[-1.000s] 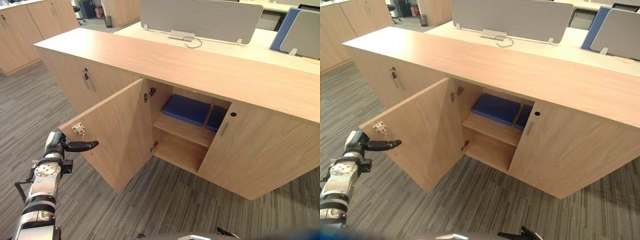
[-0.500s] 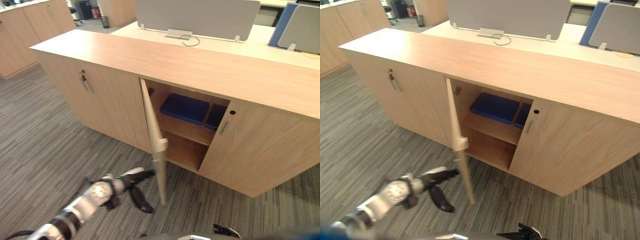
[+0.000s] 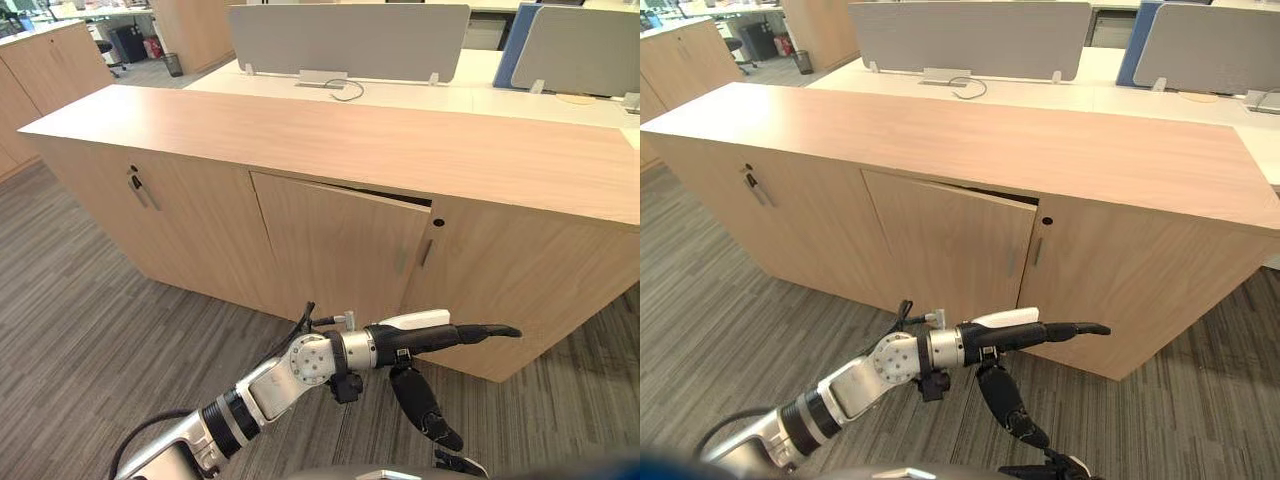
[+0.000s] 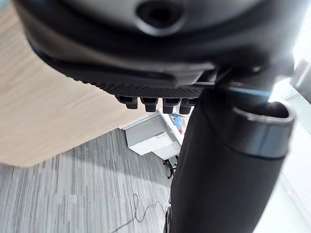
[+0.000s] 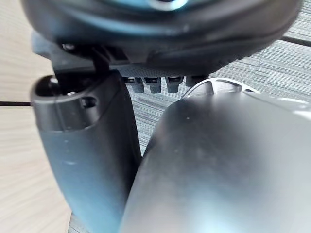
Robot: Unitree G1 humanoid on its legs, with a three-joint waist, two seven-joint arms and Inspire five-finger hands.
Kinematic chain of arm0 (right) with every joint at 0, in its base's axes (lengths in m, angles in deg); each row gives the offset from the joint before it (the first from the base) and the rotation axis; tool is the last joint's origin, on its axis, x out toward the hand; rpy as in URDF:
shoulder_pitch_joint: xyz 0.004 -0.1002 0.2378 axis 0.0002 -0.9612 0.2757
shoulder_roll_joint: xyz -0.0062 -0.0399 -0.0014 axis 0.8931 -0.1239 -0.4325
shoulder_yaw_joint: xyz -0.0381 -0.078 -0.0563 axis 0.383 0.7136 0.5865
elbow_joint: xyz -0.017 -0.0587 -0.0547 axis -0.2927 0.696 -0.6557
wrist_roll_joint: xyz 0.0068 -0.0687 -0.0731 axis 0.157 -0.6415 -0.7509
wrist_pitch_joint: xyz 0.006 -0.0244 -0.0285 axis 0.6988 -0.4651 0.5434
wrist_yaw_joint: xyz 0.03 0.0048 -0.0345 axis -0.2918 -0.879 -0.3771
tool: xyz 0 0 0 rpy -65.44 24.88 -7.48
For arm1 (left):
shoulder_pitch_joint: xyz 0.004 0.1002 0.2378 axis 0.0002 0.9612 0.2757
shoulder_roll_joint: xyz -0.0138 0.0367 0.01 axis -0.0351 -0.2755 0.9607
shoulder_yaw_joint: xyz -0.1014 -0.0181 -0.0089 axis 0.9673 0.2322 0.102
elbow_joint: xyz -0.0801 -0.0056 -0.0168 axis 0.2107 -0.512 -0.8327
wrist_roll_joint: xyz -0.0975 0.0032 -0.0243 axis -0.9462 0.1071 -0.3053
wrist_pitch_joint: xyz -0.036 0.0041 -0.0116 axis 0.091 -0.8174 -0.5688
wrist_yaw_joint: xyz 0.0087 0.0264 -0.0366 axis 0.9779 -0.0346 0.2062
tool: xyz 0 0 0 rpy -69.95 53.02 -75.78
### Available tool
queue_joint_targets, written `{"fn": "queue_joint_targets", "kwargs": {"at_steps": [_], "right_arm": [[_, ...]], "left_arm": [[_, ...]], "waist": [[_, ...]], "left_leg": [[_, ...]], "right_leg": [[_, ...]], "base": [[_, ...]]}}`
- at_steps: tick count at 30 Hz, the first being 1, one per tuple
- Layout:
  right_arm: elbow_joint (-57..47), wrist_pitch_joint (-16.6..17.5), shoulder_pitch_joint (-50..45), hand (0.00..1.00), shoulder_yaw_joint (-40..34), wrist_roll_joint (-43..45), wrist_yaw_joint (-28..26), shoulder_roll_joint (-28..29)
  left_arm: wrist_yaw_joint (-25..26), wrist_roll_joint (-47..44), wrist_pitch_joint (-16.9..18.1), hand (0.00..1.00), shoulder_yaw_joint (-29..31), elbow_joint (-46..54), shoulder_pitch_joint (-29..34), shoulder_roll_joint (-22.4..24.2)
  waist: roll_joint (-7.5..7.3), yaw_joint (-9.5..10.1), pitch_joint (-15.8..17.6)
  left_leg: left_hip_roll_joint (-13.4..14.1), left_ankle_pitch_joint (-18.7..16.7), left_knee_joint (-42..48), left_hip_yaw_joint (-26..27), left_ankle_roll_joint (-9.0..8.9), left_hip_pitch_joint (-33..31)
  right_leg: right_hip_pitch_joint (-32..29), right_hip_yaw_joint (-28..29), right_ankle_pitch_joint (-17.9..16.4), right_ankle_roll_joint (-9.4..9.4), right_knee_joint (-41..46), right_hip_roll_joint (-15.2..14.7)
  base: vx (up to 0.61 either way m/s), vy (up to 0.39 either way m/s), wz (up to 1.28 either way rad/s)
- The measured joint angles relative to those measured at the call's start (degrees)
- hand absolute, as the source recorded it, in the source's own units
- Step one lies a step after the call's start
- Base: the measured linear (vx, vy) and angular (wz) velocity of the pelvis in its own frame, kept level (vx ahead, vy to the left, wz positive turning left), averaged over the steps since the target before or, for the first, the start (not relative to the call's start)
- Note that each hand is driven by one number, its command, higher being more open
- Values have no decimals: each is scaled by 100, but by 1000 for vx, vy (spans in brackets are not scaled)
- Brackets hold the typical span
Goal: Walk over to the cabinet, pick up the folder, carry it to the office cabinet, place the folder inside the office cabinet, then close the office cabinet door
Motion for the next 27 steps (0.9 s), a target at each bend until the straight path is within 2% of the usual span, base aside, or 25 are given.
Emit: {"fn": "queue_joint_targets", "kwargs": {"at_steps": [1, 3, 5, 7, 9, 11, 14, 15, 16, 17, 18, 19, 20, 21, 22, 23, 24, 25, 27], "right_arm": [[-23, -1, -6, 100, -1, 6, 7, 44], [-112, 4, -59, 100, 26, -5, 26, 95], [-111, 10, -72, 100, 34, 8, 57, 133], [-110, 16, -80, 100, 14, 93, 102, 154], [-100, 23, -128, 100, -28, 209, 184, 155], [-102, 33, -152, 100, -41, 218, 225, 157], [-89, 29, -182, 100, -177, 233, 266, 138], [-83, 25, -182, 100, -257, 234, 273, 126], [-86, 22, -170, 100, -249, 231, 280, 101], [-81, 15, -106, 100, -247, 228, 279, 45], [-56, -1, -53, 100, -248, 226, 282, -24], [22, -13, 1, 100, -249, 219, 282, -88], [80, -40, 44, 100, -251, 213, 282, -112], [136, -64, 72, 100, -249, 211, 283, -112], [128, -65, 50, 100, -255, 210, 260, -129], [133, -62, 57, 100, -245, 209, 261, -174], [132, -65, 52, 100, -247, 211, 303, -93], [129, -64, 39, 100, -259, 213, 313, 7], [119, -62, 22, 100, -276, 215, 349, 107]], "left_arm": [[43, -275, -62, 100, 178, -528, 268, 117], [238, -627, -223, 100, 576, -1248, 753, 317], [448, -803, -348, 100, 1026, -1727, 1217, 302], [611, -829, -354, 100, 1480, -2049, 1673, 260], [713, -836, -322, 100, 1997, -2546, 2176, 258], [730, -898, -319, 100, 2419, -2818, 2551, 246], [800, -1161, -313, 100, 3070, -3292, 2920, 249], [811, -1167, -310, 100, 3239, -3479, 2932, 267], [814, -1175, -317, 100, 3432, -3682, 2929, 310], [819, -1262, -326, 100, 3602, -3943, 2923, 398], [814, -1342, -308, 100, 3765, -4090, 2857, 503], [820, -1417, -333, 100, 3868, -4224, 2789, 577], [829, -1464, -337, 100, 3950, -4302, 2757, 624], [869, -1479, -326, 100, 4165, -4470, 2742, 734], [956, -1469, -316, 100, 4402, -4637, 2765, 896], [1006, -1456, -315, 100, 4529, -4755, 2755, 960], [1172, -1355, -311, 100, 4798, -4947, 2731, 1013], [1331, -1269, -315, 100, 5021, -5046, 2694, 1033], [1551, -1096, -298, 100, 5209, -5120, 2671, 1033]], "waist": [[11, -92, 2], [12, -135, 3], [-18, -141, 6], [-18, -141, 19], [27, -105, 31], [62, -90, 56], [157, -10, 100], [235, 42, 147], [233, 77, 152], [248, 131, 203], [357, 179, 280], [420, 240, 330], [439, 276, 352], [462, 326, 373], [590, 347, 384], [616, 353, 405], [518, 348, 411], [345, 325, 389], [220, 326, 336]], "left_leg": [[84, -14, -1, 82, -59, 98], [259, -87, 33, 287, -188, 254], [501, -247, 274, 463, -359, 219], [818, -481, 762, 552, -463, 49], [1291, -770, 1369, 570, -611, -106], [1587, -835, 1654, 587, -667, -102], [2008, -921, 2366, 558, -504, -141], [2100, -920, 2693, 470, -348, -205], [2143, -852, 3190, 156, -154, -431], [1966, -1018, 3681, -472, -187, -736], [1615, -1403, 3876, -950, -250, -906], [1315, -1631, 3943, -1235, -240, -1019], [1102, -1723, 3927, -1371, -255, -1076], [745, -1778, 3707, -1591, -273, -1154], [584, -1426, 3037, -1738, -309, -1128], [589, -1529, 3003, -1688, -64, -1055], [478, -1492, 2842, -1607, -44, -919], [338, -1398, 2630, -1591, 43, -844], [153, -1258, 2341, -1587, 112, -760]], "right_leg": [[68, 44, -9, -29, -80, 111], [140, 215, -20, -108, -214, 334], [133, 341, -42, -189, -334, 569], [125, 426, -89, -277, -392, 818], [166, 469, -188, -399, -419, 1174], [275, 513, -291, -469, -447, 1416], [504, 671, -398, -609, -521, 1719], [561, 764, -430, -656, -535, 1784], [594, 866, -451, -682, -534, 1786], [609, 1026, -470, -712, -522, 1698], [622, 1183, -486, -731, -491, 1640], [630, 1306, -495, -722, -449, 1577], [629, 1391, -506, -705, -408, 1534], [642, 1540, -520, -619, -325, 1472], [688, 1643, -549, -504, -286, 1546], [730, 1675, -561, -440, -302, 1608], [777, 1706, -560, -411, -335, 1487], [770, 1688, -557, -344, -335, 1358], [739, 1652, -561, -303, -347, 1199]], "base": [[-7, -62, -38], [-3, -92, -59], [6, -137, -58], [38, -170, -36], [131, -248, -27], [171, -208, -22], [168, -172, -30], [165, -128, -43], [153, -76, -55], [112, 26, -66], [80, 144, -69], [58, 176, -59], [46, 234, -63], [41, 252, -64], [35, 246, -54], [47, 193, -31], [44, 144, -4], [50, 111, 6], [31, 55, 14]]}}
